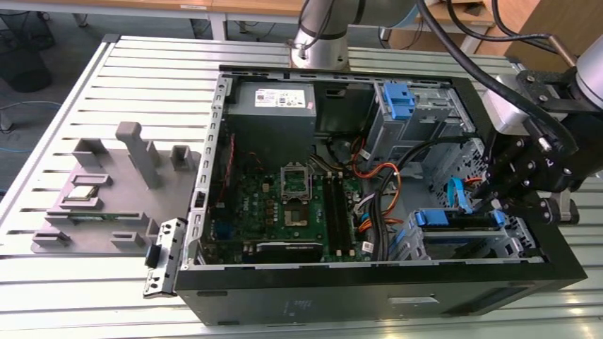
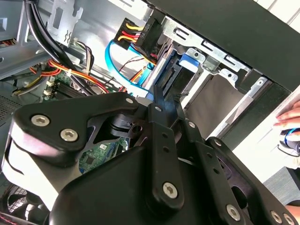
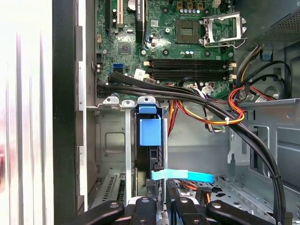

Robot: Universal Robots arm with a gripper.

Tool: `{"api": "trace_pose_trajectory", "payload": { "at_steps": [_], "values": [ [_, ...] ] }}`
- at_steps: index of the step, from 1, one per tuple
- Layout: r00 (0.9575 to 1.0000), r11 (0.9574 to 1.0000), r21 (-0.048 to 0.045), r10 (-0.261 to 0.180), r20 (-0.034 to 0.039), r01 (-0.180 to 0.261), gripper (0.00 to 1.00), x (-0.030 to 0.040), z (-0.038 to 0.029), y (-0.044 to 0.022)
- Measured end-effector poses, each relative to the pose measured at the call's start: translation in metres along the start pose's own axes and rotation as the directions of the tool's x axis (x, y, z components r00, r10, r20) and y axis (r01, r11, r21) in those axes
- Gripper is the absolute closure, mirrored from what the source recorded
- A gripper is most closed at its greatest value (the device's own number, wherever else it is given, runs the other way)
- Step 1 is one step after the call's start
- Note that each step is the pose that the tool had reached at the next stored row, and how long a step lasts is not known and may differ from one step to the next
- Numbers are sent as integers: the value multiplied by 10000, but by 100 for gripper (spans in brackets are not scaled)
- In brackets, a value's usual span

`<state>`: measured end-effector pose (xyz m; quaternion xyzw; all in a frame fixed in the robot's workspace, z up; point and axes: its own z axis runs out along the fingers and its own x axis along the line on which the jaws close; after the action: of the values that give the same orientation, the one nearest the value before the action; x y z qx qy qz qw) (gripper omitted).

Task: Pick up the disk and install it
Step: 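Insert the first disk wire, then insert the second disk wire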

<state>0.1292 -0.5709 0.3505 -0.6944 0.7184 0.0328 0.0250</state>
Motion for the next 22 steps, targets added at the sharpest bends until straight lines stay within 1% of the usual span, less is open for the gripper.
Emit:
{"api": "trace_pose_trajectory", "payload": {
  "at_steps": [2,16,18,22],
  "values": [
    [10000,10000,0,0,-3,0,76,-3,-33,0],
    [10000,10000,0,0,-3,0,76,-3,-39,1],
    [10000,10000,0,0,-10,0,76,-4,-50,1],
    [10000,10000,0,0,-1,0,76,-6,-75,1]
  ]
}}
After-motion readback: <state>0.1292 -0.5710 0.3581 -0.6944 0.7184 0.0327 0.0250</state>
